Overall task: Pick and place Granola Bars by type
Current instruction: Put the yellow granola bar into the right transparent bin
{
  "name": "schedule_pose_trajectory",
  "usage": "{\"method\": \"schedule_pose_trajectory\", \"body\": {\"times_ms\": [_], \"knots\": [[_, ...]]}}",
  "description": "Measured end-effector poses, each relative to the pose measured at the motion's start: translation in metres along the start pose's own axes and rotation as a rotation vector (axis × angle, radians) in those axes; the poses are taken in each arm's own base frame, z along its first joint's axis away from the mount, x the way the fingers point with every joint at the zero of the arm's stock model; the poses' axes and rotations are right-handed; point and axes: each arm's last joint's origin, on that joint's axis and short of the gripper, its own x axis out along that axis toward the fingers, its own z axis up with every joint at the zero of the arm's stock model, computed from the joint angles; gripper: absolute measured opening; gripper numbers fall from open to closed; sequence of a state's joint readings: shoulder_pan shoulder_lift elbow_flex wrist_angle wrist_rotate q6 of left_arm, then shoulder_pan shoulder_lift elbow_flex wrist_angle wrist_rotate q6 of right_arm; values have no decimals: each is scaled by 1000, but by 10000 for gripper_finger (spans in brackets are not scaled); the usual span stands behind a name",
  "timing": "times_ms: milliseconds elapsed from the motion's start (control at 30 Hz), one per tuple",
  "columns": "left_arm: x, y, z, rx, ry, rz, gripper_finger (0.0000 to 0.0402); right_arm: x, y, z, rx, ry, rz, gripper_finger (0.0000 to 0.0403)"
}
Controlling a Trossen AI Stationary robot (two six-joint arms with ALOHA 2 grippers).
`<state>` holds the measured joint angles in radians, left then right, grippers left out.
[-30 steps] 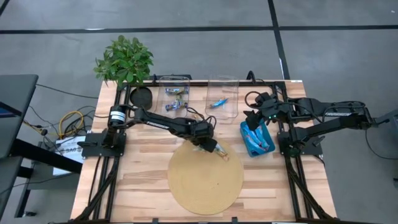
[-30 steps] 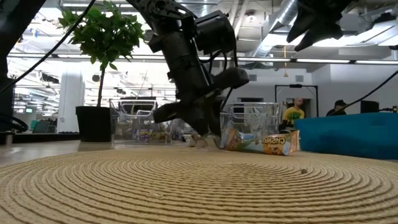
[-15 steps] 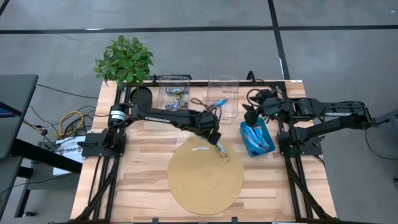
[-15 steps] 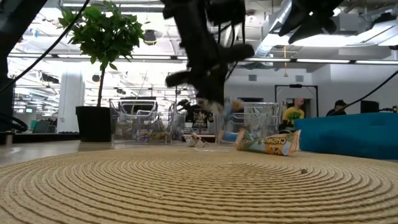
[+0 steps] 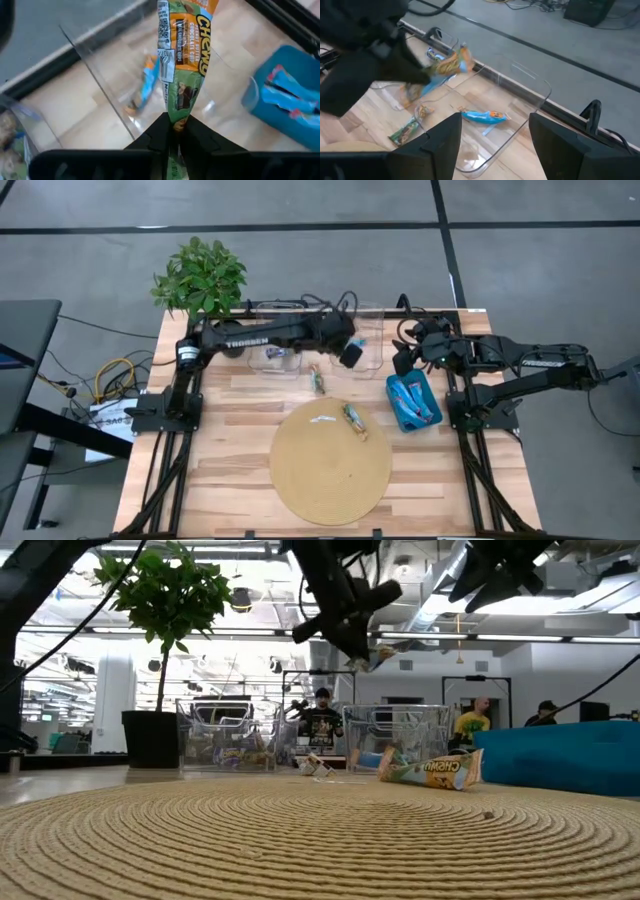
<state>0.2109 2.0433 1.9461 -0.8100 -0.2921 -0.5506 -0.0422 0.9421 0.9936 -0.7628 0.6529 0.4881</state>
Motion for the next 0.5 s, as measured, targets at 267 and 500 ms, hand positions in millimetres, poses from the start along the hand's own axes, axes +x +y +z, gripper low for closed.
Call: {"method": "schedule_pose_trajectory", "body": {"times_ms": [267, 500], "knots": [[21, 30, 18, -42, 15, -37, 101, 0, 0, 0, 0, 1, 1, 223], [29, 31, 17, -51, 63, -115, 166, 0, 1, -1, 1, 19, 34, 223]]}}
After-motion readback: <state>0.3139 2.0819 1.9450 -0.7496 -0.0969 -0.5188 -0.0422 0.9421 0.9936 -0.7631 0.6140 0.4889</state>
